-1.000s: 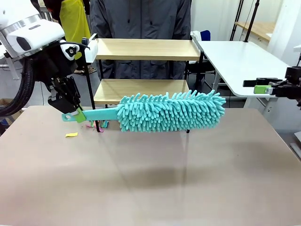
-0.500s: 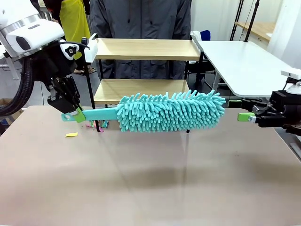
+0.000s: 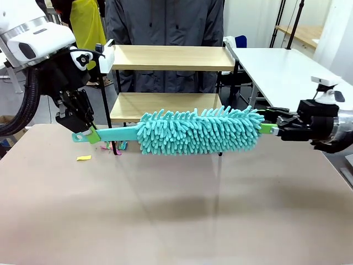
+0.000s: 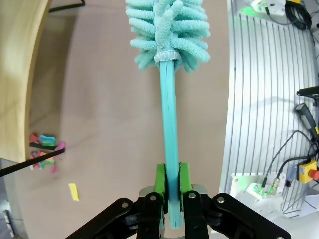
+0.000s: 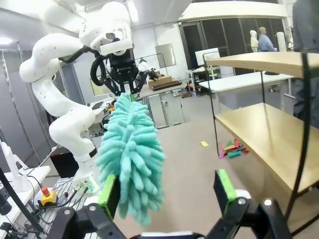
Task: Clean the shelf.
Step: Hand the Duster back to the human.
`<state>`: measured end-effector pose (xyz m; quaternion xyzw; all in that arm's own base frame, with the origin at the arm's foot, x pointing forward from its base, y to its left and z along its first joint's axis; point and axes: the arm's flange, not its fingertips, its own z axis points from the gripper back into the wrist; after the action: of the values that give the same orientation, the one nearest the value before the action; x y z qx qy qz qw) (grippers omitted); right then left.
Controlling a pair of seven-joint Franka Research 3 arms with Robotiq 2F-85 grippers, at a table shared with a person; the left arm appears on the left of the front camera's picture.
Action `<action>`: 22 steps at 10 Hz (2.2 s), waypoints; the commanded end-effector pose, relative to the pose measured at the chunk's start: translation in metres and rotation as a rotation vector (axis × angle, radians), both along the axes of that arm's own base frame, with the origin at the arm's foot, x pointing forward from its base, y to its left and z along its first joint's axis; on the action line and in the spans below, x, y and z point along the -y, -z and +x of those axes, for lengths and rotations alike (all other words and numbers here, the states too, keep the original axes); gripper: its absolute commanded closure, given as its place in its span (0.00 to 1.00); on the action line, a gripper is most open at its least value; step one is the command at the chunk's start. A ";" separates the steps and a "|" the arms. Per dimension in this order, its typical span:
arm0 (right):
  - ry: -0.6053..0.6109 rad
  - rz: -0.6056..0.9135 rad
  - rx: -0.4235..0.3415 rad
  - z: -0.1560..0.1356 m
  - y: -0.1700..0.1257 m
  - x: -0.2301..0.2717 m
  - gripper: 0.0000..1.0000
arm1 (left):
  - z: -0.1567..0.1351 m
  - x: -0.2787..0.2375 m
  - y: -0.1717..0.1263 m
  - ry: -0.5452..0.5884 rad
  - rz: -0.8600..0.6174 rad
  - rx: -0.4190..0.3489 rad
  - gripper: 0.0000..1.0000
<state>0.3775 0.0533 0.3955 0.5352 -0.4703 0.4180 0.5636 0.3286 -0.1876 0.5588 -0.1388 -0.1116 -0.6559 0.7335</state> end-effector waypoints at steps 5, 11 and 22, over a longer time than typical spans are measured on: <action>-0.063 0.009 -0.028 -0.040 -0.001 -0.063 0.00 | -0.001 -0.002 -0.003 -0.006 0.010 0.001 0.87; -0.133 -0.054 -0.052 -0.041 0.001 -0.069 1.00 | -0.001 -0.002 -0.003 -0.006 0.010 0.001 0.87; -0.168 -0.072 -0.030 -0.015 0.003 -0.065 1.00 | -0.001 -0.004 -0.006 0.020 -0.007 -0.005 0.30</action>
<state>0.3625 0.1178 0.3914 0.5588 -0.3991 0.4724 0.5525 0.3282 -0.1866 0.5596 -0.1388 -0.1077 -0.6567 0.7334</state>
